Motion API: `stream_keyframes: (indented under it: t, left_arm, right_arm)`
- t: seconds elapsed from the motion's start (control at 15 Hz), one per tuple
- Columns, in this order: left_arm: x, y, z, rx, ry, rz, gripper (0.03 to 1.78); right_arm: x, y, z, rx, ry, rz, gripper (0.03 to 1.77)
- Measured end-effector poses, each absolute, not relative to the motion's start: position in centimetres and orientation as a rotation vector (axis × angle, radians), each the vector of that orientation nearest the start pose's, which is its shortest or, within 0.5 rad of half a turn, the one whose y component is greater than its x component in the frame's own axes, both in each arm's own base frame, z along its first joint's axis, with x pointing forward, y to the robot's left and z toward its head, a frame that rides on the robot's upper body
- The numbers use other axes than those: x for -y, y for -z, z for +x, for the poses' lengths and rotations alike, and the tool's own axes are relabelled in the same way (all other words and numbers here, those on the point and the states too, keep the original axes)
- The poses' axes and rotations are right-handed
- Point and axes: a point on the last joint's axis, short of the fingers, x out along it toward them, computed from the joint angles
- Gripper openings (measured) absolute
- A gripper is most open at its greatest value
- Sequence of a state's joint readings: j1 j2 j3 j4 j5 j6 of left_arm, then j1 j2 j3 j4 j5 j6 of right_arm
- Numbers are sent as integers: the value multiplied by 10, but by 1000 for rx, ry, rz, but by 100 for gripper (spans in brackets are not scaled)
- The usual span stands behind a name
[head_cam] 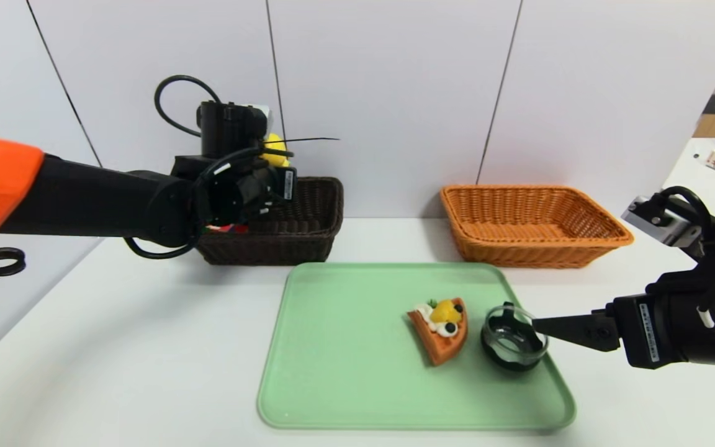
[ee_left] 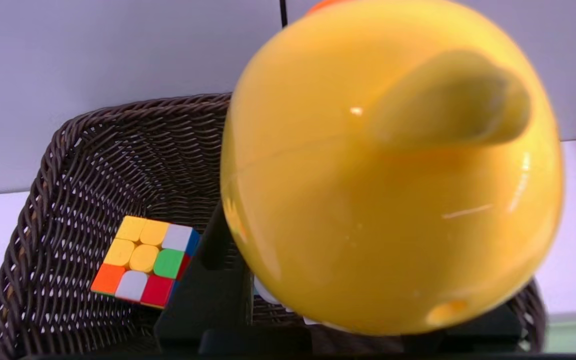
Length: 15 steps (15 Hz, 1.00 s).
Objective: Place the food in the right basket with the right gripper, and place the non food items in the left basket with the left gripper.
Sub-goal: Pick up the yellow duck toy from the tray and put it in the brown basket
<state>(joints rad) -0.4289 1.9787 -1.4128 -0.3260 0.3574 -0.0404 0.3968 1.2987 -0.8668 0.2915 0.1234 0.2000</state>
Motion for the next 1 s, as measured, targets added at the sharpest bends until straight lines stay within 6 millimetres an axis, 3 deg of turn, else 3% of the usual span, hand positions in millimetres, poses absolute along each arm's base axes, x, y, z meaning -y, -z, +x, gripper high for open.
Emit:
stream_keyframes:
  t: [0.47, 0.67, 1.0]
  left_arm:
    - [152, -179, 413, -320, 31, 76, 75]
    - [149, -168, 419, -344, 21, 80, 75]
    - [148, -167, 420, -345, 18, 78, 115]
  right_arm:
    - [-75, -216, 172, -772, -421, 88, 171]
    - [-75, -216, 172, -772, -421, 88, 171]
    - [-75, -216, 172, -772, -421, 88, 171]
